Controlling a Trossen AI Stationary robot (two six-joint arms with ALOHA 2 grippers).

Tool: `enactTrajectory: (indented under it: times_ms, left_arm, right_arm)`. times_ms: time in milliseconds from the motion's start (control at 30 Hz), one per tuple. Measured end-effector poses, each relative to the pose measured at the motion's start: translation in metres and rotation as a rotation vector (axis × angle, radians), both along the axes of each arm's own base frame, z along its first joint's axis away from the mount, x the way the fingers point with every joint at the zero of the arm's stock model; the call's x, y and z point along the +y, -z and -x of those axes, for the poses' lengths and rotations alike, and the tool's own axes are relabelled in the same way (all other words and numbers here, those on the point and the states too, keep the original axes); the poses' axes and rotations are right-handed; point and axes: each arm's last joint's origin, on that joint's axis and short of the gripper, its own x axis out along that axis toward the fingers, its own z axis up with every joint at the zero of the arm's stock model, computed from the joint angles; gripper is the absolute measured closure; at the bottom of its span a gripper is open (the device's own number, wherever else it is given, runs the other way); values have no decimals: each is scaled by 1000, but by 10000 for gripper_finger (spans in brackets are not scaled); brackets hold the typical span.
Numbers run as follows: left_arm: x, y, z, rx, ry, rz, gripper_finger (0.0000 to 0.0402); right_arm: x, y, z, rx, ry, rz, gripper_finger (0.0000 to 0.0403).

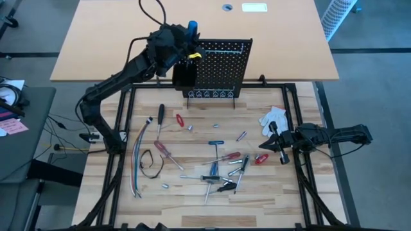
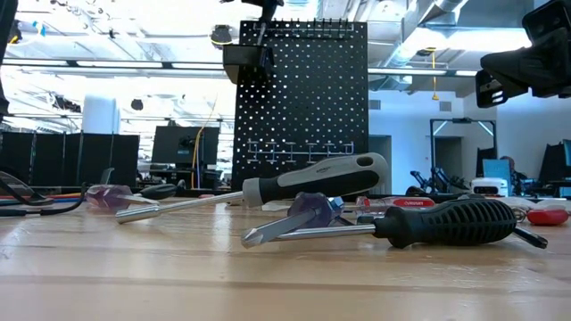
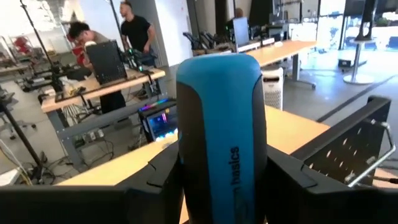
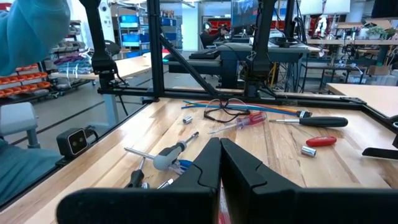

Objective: Hang tools onto peg board
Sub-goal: Hang the black screwdriver on the black pegboard

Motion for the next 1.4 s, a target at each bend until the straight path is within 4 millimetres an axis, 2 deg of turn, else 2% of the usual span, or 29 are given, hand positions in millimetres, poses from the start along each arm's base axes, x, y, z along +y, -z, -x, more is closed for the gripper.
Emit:
enactTrajectory:
  times_ms: [500,900,1133,1400]
  left_arm:
    - [-13,-10,-1,-42,32,-49,246]
    - [-34,-40,22,-166,42,-133,246]
    - [-34,-41,23,-177,44,-138,245]
    - [-44,-45,21,-183,69,-165,245]
  right_arm:
    - [0,0,0,0,0,0,386]
    - [0,0,0,1,0,0,386]
    - [0,0,0,0,0,0,386]
    - [0,0,0,0,0,0,386]
